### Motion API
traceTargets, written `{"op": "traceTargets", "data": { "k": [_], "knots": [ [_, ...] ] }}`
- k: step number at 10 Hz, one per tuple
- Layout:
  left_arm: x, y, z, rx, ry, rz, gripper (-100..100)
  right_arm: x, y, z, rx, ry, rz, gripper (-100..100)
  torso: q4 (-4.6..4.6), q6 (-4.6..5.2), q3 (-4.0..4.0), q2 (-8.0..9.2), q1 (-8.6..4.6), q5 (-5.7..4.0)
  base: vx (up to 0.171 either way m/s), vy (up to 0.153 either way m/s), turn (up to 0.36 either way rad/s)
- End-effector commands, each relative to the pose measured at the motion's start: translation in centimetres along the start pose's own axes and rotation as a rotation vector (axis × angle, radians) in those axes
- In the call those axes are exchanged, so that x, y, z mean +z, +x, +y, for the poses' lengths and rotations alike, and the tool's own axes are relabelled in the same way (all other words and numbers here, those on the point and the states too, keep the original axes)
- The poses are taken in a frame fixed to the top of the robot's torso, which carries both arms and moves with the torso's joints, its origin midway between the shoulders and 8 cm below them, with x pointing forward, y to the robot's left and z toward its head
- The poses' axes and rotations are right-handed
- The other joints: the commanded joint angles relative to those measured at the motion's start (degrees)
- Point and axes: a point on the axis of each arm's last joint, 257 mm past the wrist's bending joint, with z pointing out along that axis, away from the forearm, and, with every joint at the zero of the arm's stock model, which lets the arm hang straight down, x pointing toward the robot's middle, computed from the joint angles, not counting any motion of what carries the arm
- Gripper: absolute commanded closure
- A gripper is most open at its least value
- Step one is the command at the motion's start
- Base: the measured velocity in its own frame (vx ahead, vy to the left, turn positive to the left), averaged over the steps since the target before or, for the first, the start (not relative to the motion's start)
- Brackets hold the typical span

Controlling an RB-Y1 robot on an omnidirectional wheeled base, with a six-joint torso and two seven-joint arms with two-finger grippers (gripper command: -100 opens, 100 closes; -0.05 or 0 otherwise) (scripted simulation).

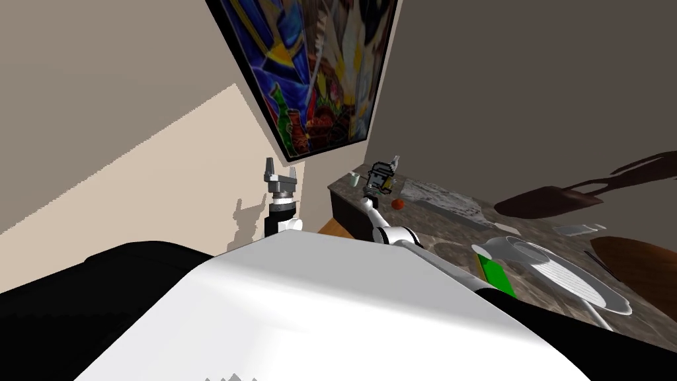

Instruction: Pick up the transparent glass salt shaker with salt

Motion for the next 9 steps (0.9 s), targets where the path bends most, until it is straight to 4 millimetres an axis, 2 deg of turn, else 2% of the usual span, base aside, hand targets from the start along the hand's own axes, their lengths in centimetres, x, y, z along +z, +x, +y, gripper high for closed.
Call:
{"op": "traceTargets", "data": {
  "k": [1,2,3,4,6,7,9],
  "knots": [
    [0.0,0.0,0.0,0.000,0.000,0.000,0,-0.2,0.2,-0.1,0.006,0.023,0.009,100,0.00,0.00,0.00,0.00,0.00,0.00,0.073,0.086,-0.120],
    [0.0,0.0,0.0,0.000,0.000,0.000,0,-0.9,-1.2,-0.3,-0.007,0.059,-0.017,100,-0.01,-0.07,-0.02,-0.03,-0.03,-0.01,0.097,0.097,-0.233],
    [0.0,0.0,0.0,0.000,0.000,0.000,0,-0.9,-0.5,-0.2,0.001,0.059,0.000,100,-0.08,0.02,-0.09,-0.11,-0.03,-0.01,0.076,0.079,-0.144],
    [0.0,0.0,0.0,0.000,0.000,0.000,0,-1.6,-1.8,-0.5,-0.013,0.095,-0.026,100,-0.11,-0.01,-0.12,-0.13,-0.13,-0.04,0.087,0.077,-0.230],
    [0.0,0.0,0.0,0.000,0.000,0.000,0,-1.6,-0.2,-0.6,0.002,0.098,0.009,100,-0.24,0.09,-0.21,-0.17,-0.28,-0.08,0.044,0.055,-0.061],
    [0.0,0.0,0.0,0.000,0.000,0.000,0,-2.6,-1.9,-0.6,-0.013,0.131,-0.024,100,-0.21,0.02,-0.15,-0.08,-0.39,-0.11,0.066,0.069,-0.236],
    [0.0,0.0,0.0,0.000,0.000,0.000,0,-2.5,-0.4,-0.8,-0.003,0.135,0.007,100,-0.32,0.12,-0.26,-0.18,-0.35,-0.11,0.038,0.058,-0.067]
  ]
}}
